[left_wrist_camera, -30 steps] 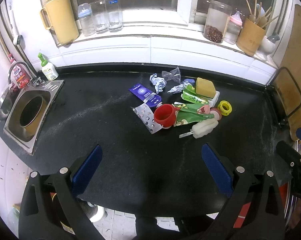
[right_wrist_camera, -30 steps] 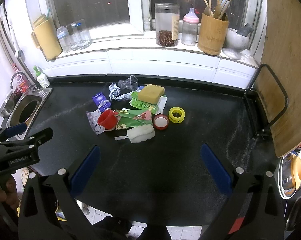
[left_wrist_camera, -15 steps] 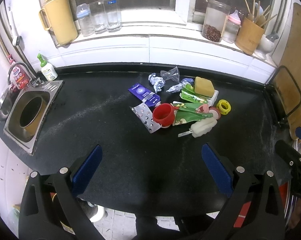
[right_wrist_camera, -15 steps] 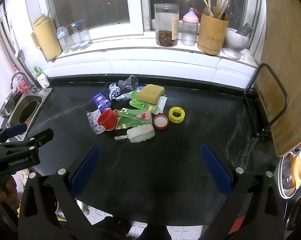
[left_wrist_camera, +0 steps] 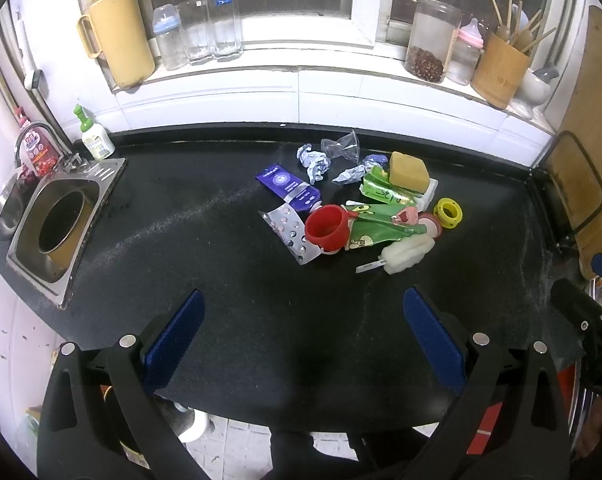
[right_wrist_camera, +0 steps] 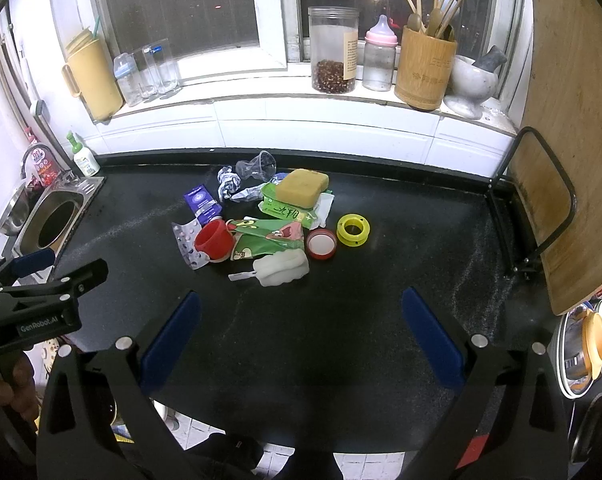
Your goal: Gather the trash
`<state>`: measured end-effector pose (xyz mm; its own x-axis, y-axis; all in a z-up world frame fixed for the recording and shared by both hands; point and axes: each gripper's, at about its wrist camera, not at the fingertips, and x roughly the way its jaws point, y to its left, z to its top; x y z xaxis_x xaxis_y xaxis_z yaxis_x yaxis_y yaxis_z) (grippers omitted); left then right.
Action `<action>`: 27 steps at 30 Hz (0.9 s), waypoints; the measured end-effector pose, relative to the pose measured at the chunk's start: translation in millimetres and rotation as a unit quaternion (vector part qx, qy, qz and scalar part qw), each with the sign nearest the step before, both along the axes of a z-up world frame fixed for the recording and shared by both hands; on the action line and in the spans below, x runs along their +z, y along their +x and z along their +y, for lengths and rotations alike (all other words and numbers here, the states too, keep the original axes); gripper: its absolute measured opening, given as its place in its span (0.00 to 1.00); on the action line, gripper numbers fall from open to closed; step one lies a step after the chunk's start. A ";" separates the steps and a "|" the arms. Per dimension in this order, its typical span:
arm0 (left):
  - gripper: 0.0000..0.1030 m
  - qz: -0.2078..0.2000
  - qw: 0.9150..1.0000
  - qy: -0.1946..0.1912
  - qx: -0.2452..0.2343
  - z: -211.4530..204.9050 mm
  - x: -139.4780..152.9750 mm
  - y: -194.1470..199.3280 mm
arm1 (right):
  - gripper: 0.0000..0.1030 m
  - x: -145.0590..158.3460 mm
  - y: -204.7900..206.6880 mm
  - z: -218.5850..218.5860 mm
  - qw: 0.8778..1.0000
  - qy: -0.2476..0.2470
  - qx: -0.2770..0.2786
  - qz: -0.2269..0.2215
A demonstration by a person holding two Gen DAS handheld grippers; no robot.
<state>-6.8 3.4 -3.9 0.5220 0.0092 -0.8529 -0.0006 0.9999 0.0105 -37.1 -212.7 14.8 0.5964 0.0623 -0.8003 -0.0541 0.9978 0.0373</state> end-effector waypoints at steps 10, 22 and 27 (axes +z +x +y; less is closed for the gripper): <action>0.94 0.003 1.000 0.001 0.005 2.2 -4.4 1.8 | 0.94 -1.1 1.8 -1.6 1.000 0.001 0.000 0.001; 0.94 0.039 0.999 -0.011 0.034 22.9 -45.9 35.7 | 0.94 -21.5 31.5 -14.9 1.000 0.020 0.004 0.003; 0.93 0.065 0.996 -0.024 0.058 38.1 -94.3 67.0 | 0.94 -53.7 62.1 -32.0 1.000 0.023 -0.004 0.013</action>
